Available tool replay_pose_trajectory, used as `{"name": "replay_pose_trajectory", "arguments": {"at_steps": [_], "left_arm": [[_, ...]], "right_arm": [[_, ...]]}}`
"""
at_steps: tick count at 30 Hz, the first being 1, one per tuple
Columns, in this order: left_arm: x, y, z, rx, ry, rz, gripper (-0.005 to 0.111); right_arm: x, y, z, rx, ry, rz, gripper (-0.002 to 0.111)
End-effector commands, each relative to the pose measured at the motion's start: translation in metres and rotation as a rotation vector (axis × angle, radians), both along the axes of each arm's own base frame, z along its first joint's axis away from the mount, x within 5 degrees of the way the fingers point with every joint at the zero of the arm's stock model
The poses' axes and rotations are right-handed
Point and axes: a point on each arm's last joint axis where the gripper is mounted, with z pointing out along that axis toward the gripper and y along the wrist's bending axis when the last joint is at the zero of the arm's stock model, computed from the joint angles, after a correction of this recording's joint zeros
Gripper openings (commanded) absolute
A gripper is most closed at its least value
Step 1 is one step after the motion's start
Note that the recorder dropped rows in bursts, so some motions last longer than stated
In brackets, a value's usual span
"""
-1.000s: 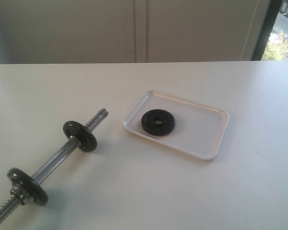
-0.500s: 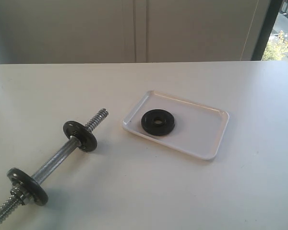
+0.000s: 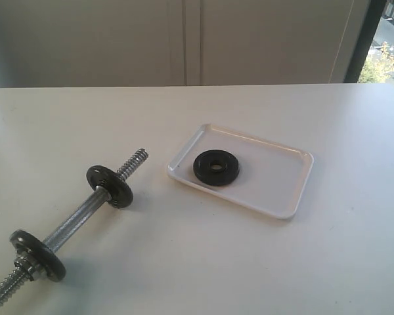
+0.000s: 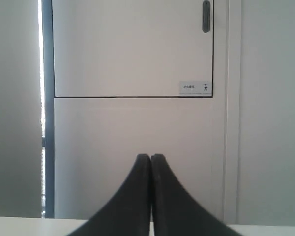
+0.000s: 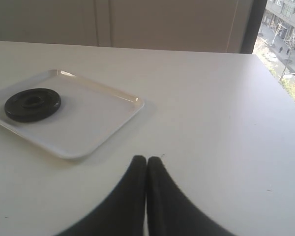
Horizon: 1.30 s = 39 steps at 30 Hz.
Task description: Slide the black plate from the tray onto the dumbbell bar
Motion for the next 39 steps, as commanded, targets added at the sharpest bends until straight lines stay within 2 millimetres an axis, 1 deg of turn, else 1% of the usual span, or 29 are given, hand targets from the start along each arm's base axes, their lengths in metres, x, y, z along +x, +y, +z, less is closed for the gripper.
{"name": "replay_pose_trajectory", "arguments": {"at_steps": [1, 3, 5, 11, 15, 18, 21, 22, 25, 27, 28, 31, 34, 35, 36, 37, 38, 39], "left_arm": [[-0.003, 0.001, 0.007, -0.383, -0.074, -0.158, 0.000], [-0.004, 0.001, 0.008, -0.555, -0.090, -0.234, 0.000], [-0.004, 0.001, 0.010, -0.632, -0.106, -0.271, 0.000], [-0.009, 0.003, 0.018, -0.625, -0.209, -0.288, 0.000], [-0.009, 0.003, 0.017, -0.626, -0.202, -0.287, 0.000], [-0.010, 0.000, 0.020, -0.692, -0.208, -0.362, 0.000], [-0.014, -0.007, 0.029, -0.501, -0.201, -0.351, 0.000], [-0.016, -0.008, 0.032, -0.464, -0.183, -0.336, 0.000], [-0.014, -0.004, 0.043, -0.427, -0.070, -0.230, 0.000], [-0.010, 0.001, 0.051, -0.344, -0.011, -0.122, 0.000], [-0.009, 0.005, 0.058, -0.275, 0.018, -0.045, 0.000], [0.003, 0.017, 0.060, -0.190, 0.142, 0.138, 0.000], [0.015, 0.029, 0.045, -0.106, 0.380, 0.314, 0.000], [0.020, 0.032, 0.035, -0.030, 0.512, 0.359, 0.000], [0.023, 0.033, 0.025, 0.059, 0.658, 0.370, 0.000], [0.028, 0.032, 0.017, 0.198, 0.786, 0.365, 0.000], [0.031, 0.031, 0.009, 0.320, 0.911, 0.339, 0.000], [0.034, 0.029, 0.002, 0.411, 0.999, 0.295, 0.000]], "right_arm": [[0.000, 0.000, 0.000, 0.008, -0.015, -0.005, 0.000], [0.000, 0.000, 0.000, 0.008, -0.015, -0.005, 0.000], [0.000, 0.000, 0.000, 0.008, -0.015, -0.005, 0.000], [0.000, 0.000, 0.000, 0.008, -0.015, -0.005, 0.000], [0.000, 0.000, 0.000, 0.008, -0.015, -0.005, 0.000], [0.000, 0.000, 0.000, 0.008, -0.015, -0.005, 0.000], [0.000, 0.000, 0.000, 0.008, -0.015, -0.005, 0.000], [0.000, 0.000, 0.000, 0.008, -0.015, -0.005, 0.000], [0.000, 0.000, 0.000, 0.008, -0.015, -0.005, 0.000], [0.000, 0.000, 0.000, 0.008, -0.015, -0.005, 0.000], [0.000, 0.000, 0.000, 0.008, -0.015, -0.005, 0.000], [0.000, 0.000, 0.000, 0.008, -0.015, -0.005, 0.000], [0.000, 0.000, 0.000, 0.008, -0.015, -0.005, 0.000], [0.000, 0.000, 0.000, 0.008, -0.015, -0.005, 0.000], [0.000, 0.000, 0.000, 0.008, -0.015, -0.005, 0.000], [0.000, 0.000, 0.000, 0.008, -0.015, -0.005, 0.000], [0.000, 0.000, 0.000, 0.008, -0.015, -0.005, 0.000], [0.000, 0.000, 0.000, 0.008, -0.015, -0.005, 0.000]]}}
